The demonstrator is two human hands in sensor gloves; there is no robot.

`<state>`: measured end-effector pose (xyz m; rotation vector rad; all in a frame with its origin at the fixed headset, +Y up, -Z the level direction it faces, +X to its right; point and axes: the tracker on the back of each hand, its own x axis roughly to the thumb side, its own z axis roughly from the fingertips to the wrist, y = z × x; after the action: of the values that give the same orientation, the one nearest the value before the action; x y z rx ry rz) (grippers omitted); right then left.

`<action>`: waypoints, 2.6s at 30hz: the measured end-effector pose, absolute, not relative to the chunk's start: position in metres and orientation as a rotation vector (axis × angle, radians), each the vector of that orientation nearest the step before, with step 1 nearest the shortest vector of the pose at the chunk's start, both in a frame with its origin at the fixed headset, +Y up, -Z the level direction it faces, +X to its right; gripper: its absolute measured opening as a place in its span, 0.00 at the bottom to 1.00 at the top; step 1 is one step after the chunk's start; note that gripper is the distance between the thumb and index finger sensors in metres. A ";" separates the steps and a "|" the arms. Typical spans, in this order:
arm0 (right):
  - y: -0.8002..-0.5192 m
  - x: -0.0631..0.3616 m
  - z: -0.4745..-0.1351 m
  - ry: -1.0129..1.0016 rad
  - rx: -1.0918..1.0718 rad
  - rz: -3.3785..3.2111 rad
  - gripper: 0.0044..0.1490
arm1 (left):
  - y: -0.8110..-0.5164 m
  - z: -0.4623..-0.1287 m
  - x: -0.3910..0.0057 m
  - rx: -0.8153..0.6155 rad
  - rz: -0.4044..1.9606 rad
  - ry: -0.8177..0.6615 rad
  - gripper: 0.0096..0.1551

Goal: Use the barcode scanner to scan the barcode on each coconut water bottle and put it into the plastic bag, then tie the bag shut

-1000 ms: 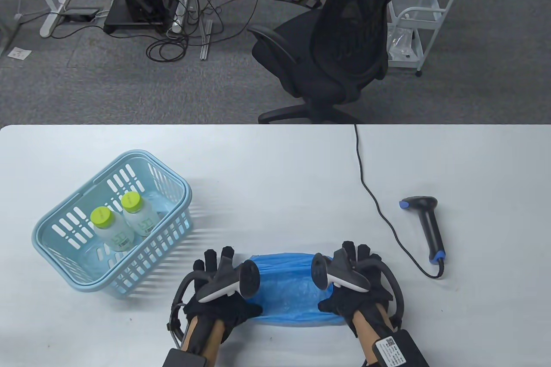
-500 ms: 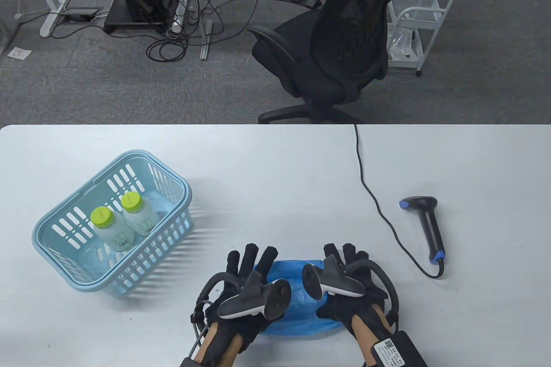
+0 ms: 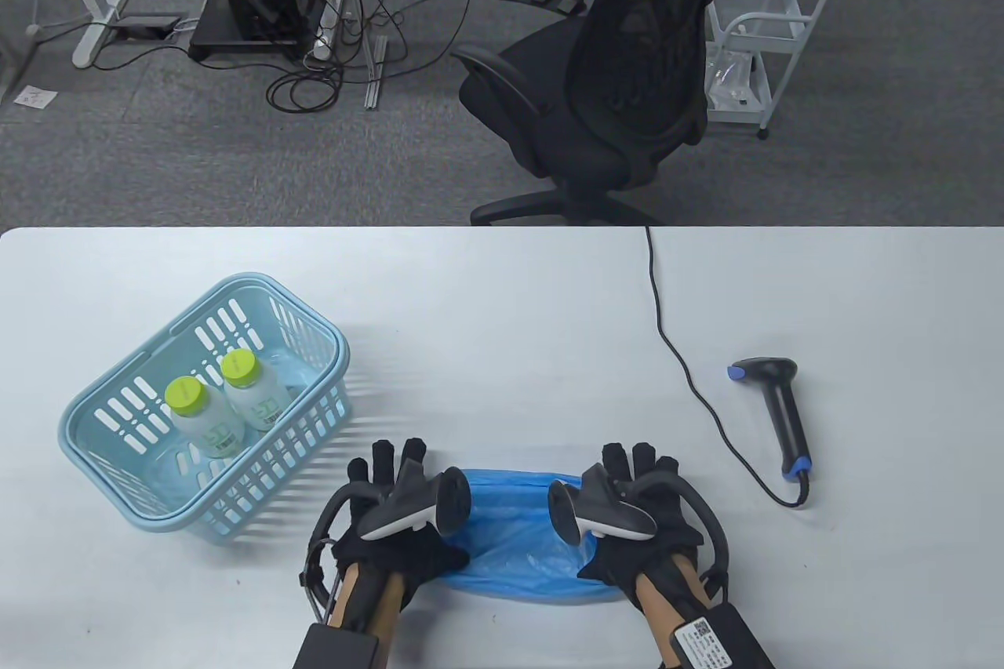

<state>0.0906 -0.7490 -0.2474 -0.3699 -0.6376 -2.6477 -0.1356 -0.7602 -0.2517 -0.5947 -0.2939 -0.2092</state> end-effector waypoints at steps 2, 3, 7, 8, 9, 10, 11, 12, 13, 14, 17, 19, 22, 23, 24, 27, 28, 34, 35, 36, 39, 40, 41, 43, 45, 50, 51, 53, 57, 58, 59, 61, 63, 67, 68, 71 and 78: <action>-0.734 0.096 -0.244 -0.512 -0.391 -2.736 0.50 | -0.758 -0.249 -0.131 -0.564 -0.255 -0.322 0.56; -0.724 0.097 -0.241 -0.427 -0.406 -2.798 0.45 | -0.758 -0.247 -0.129 -0.552 -0.263 -0.333 0.56; -0.710 0.082 -0.231 -0.224 -0.567 -2.867 0.37 | -0.757 -0.246 -0.117 -0.532 -0.289 -0.355 0.54; -0.716 0.074 -0.233 -0.265 -0.561 -2.832 0.38 | -0.757 -0.246 -0.114 -0.532 -0.292 -0.358 0.54; -0.723 0.069 -0.235 -0.325 -0.555 -2.783 0.38 | -0.757 -0.245 -0.113 -0.535 -0.296 -0.356 0.54; -0.730 0.066 -0.238 -0.376 -0.540 -2.742 0.40 | -0.757 -0.245 -0.112 -0.539 -0.299 -0.356 0.55; -0.739 0.064 -0.243 -0.444 -0.501 -2.699 0.41 | -0.758 -0.244 -0.112 -0.543 -0.301 -0.353 0.56; -0.746 0.066 -0.247 -0.519 -0.450 -2.669 0.45 | -0.758 -0.244 -0.115 -0.552 -0.297 -0.343 0.58; -0.747 0.070 -0.249 -0.568 -0.405 -2.659 0.52 | -0.759 -0.245 -0.117 -0.563 -0.291 -0.336 0.59; -0.749 0.077 -0.252 -0.660 -0.364 -2.688 0.57 | -0.760 -0.246 -0.122 -0.584 -0.266 -0.326 0.60; -0.750 0.105 -0.256 -0.770 -0.249 -2.697 0.64 | -0.762 -0.249 -0.134 -0.624 -0.190 -0.315 0.58; -0.750 0.114 -0.257 -0.826 -0.200 -2.724 0.60 | -0.765 -0.250 -0.136 -0.657 -0.129 -0.293 0.55; -0.749 0.105 -0.254 -0.720 -0.237 -2.599 0.60 | -0.766 -0.251 -0.131 -0.667 -0.202 -0.296 0.58; -0.749 0.102 -0.253 -0.691 -0.275 -2.606 0.60 | -0.767 -0.250 -0.132 -0.660 -0.197 -0.297 0.59; -0.748 0.101 -0.252 -0.658 -0.304 -2.621 0.59 | -0.767 -0.250 -0.133 -0.657 -0.185 -0.298 0.59; -0.744 0.103 -0.252 -0.658 -0.349 -2.719 0.56 | -0.767 -0.250 -0.142 -0.660 -0.173 -0.283 0.59; -0.746 0.104 -0.252 -0.635 -0.330 -2.734 0.56 | -0.767 -0.250 -0.144 -0.658 -0.166 -0.280 0.58; -0.749 0.103 -0.256 -0.675 -0.313 -2.719 0.58 | -0.755 -0.244 -0.139 -0.560 -0.119 -0.362 0.50; -0.748 0.103 -0.256 -0.672 -0.322 -2.737 0.57 | -0.750 -0.241 -0.138 -0.547 -0.071 -0.383 0.47; -0.746 0.103 -0.256 -0.662 -0.330 -2.763 0.57 | -0.742 -0.238 -0.137 -0.520 0.001 -0.405 0.45; -0.743 0.105 -0.256 -0.650 -0.340 -2.815 0.54 | -0.723 -0.231 -0.136 -0.371 0.078 -0.481 0.39; -0.743 0.107 -0.256 -0.657 -0.344 -2.834 0.54 | -0.720 -0.229 -0.136 -0.345 0.084 -0.494 0.38; -0.742 0.108 -0.256 -0.662 -0.345 -2.854 0.54 | -0.717 -0.227 -0.137 -0.319 0.102 -0.511 0.37; -0.743 0.112 -0.256 -0.679 -0.345 -2.880 0.52 | -0.714 -0.226 -0.140 -0.299 0.154 -0.522 0.34; -0.745 0.114 -0.256 -0.688 -0.324 -2.865 0.52 | -0.713 -0.227 -0.146 -0.283 0.200 -0.501 0.32; -0.750 0.113 -0.259 -0.670 -0.266 -2.819 0.55 | -0.724 -0.234 -0.156 -0.344 0.005 -0.351 0.34; -0.751 0.113 -0.259 -0.669 -0.257 -2.802 0.55 | -0.728 -0.237 -0.160 -0.365 -0.070 -0.305 0.36; -0.751 0.111 -0.258 -0.681 -0.292 -2.813 0.56 | -0.731 -0.240 -0.166 -0.409 -0.034 -0.288 0.37; -0.745 0.108 -0.256 -0.656 -0.341 -2.815 0.56 | -0.719 -0.237 -0.167 -0.315 0.180 -0.408 0.31; -0.742 0.109 -0.255 -0.651 -0.366 -2.852 0.55 | -0.715 -0.236 -0.166 -0.280 0.243 -0.450 0.30; -0.739 0.109 -0.254 -0.643 -0.386 -2.879 0.55 | -0.711 -0.234 -0.166 -0.243 0.290 -0.468 0.28; -0.733 0.110 -0.252 -0.626 -0.429 -2.928 0.53 | -0.704 -0.231 -0.165 -0.138 0.354 -0.522 0.28; -0.727 0.112 -0.249 -0.601 -0.478 -2.986 0.50 | -0.700 -0.228 -0.165 -0.085 0.373 -0.519 0.34; -0.707 0.122 -0.244 -0.549 -0.600 -3.153 0.44 | -0.699 -0.223 -0.163 -0.033 0.232 -0.473 0.46; -0.703 0.124 -0.243 -0.559 -0.629 -3.182 0.43 | -0.699 -0.223 -0.162 -0.034 0.196 -0.462 0.47; -0.682 0.135 -0.239 -0.559 -0.686 -3.297 0.46 | -0.703 -0.225 -0.163 -0.062 0.148 -0.423 0.48; -0.651 0.185 -0.254 0.095 -0.177 -3.478 0.55 | -0.705 -0.225 -0.171 -0.122 0.094 -0.360 0.52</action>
<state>0.1849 -0.6513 -0.2539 -0.1768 0.0947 -3.4783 -0.1714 -0.7055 -0.2253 -0.1215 -0.3605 0.0944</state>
